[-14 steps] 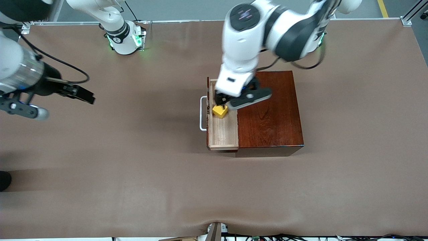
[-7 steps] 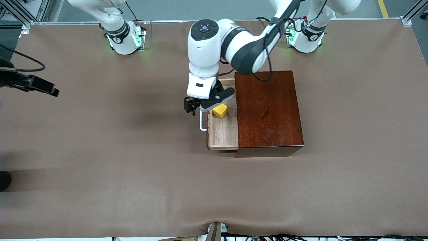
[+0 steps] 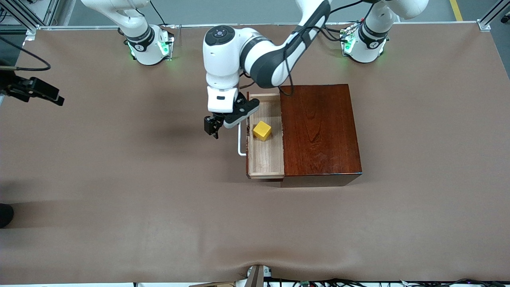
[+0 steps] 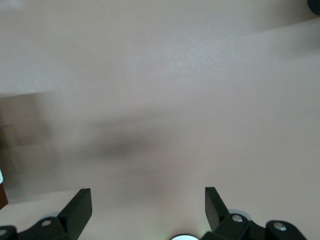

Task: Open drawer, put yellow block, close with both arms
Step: 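Lower the left gripper beside the drawer front near the handle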

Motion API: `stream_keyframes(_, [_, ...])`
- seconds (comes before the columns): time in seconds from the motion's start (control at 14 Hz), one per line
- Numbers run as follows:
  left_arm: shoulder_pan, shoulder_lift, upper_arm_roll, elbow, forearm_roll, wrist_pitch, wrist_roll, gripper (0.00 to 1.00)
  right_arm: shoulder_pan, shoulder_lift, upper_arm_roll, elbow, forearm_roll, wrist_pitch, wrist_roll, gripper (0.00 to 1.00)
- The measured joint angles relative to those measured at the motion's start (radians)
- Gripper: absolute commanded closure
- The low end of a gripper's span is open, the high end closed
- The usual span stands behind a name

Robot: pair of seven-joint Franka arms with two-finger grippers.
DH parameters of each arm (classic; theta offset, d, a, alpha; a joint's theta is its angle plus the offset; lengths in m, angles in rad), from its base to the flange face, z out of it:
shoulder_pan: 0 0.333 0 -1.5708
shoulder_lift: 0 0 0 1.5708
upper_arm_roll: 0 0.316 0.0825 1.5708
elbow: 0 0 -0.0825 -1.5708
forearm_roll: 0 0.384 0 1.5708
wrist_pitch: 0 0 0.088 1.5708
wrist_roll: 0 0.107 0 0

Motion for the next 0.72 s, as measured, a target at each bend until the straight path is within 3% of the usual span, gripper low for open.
stream_keyframes(0.21, [-0.024, 0.044, 0.012, 0.013, 0.0, 0.03, -0.086, 0.0, -0.005, -0.062, -0.001, -0.094, -0.004, 0.037, -0.058, 0.0])
stream_keyframes(0.72, [-0.131, 0.137, 0.119, 0.016, 0.0, 0.037, -0.301, 0.0, -0.015, -0.071, -0.002, -0.087, -0.009, 0.058, -0.138, 0.0])
